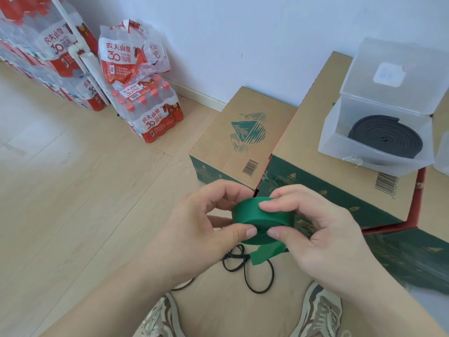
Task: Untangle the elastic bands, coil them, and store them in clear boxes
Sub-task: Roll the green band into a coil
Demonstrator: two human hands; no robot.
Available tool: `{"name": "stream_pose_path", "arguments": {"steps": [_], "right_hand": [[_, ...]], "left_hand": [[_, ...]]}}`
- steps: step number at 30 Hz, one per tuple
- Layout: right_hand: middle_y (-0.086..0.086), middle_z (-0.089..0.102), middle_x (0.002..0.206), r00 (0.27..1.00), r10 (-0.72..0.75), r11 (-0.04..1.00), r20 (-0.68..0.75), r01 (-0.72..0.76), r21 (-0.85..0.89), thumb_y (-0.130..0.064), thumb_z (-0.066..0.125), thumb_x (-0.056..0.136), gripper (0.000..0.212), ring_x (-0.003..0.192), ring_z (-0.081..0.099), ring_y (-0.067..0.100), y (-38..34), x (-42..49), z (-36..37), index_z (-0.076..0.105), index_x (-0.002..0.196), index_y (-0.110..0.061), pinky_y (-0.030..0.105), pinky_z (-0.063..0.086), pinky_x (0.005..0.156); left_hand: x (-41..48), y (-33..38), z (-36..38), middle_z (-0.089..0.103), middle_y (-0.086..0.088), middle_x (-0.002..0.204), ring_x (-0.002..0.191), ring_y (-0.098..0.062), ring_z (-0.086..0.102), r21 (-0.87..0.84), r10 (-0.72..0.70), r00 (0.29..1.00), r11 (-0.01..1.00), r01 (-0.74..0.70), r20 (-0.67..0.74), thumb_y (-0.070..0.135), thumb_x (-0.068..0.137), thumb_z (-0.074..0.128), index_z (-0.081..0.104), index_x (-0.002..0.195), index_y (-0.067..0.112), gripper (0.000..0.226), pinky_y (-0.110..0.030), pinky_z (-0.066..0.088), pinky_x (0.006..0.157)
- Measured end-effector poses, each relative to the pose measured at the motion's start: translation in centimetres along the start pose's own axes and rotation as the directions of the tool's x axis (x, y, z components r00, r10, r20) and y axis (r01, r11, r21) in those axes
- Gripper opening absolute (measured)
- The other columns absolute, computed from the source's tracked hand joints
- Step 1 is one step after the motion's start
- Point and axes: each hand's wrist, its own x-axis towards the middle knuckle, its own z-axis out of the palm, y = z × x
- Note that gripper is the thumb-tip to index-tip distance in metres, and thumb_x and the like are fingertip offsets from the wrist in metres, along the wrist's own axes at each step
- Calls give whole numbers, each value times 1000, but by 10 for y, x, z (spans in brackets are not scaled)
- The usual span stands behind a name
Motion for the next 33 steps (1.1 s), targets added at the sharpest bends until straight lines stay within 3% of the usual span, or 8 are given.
{"name": "stream_pose_path", "arguments": {"steps": [4,7,9,15,19,24,29,33], "right_hand": [[-14,71,107,998,67,998,-4,-67,12,11,86,70,50,107,67,10,-4,1,3,77,92,-34,14,49,90],[-9,78,102,983,170,974,-71,-156,161,4,91,65,48,101,74,15,-4,2,-1,77,91,-35,41,58,95],[-3,78,105,979,151,964,-136,-116,240,-3,92,65,43,105,74,19,-6,3,-1,77,92,-33,44,58,97],[-7,67,123,977,-116,991,-180,100,-93,6,83,81,53,121,64,16,-1,2,5,73,119,-30,24,51,103],[6,62,117,958,-266,915,-104,216,-341,9,66,88,37,107,61,17,10,0,12,77,114,-13,20,53,89],[7,68,117,956,-281,899,-90,229,-373,19,71,82,42,103,66,23,11,-2,15,80,107,-13,20,53,86],[-3,73,124,954,-242,942,-175,188,-279,8,78,83,32,115,70,12,6,-2,15,82,103,-17,32,58,94],[0,69,125,965,-177,970,-192,138,-202,4,83,82,36,116,66,11,4,2,10,80,110,-18,20,52,96]], "left_hand": [[-4,-2,6,70,18,114,115,-12,66,224,184,983,957,-186,31,-5,87,71,68,119,30,48,-30,62,85],[-4,-4,6,69,13,117,118,-18,65,130,228,974,965,-227,10,-11,90,65,68,118,26,47,-32,63,84],[-4,-7,6,67,8,119,121,-23,62,44,238,971,971,-236,-23,-15,91,63,69,119,25,49,-31,63,82],[-2,-4,8,74,-2,112,101,-21,75,-176,172,978,966,-192,-121,-17,95,58,66,117,16,40,-33,63,78],[-1,-12,5,62,17,129,119,-10,65,327,317,941,907,-264,-118,0,89,73,65,110,24,33,-34,63,83],[-3,-13,7,64,20,122,107,-4,67,436,351,936,848,-303,-33,15,89,75,56,130,32,48,-30,60,85],[-1,-14,4,64,15,119,116,-12,63,313,293,955,911,-268,-34,3,92,72,63,132,27,47,-22,61,80],[1,-12,4,67,11,119,120,-18,62,177,267,959,952,-248,-93,-3,93,69,64,131,26,48,-26,63,76]]}}
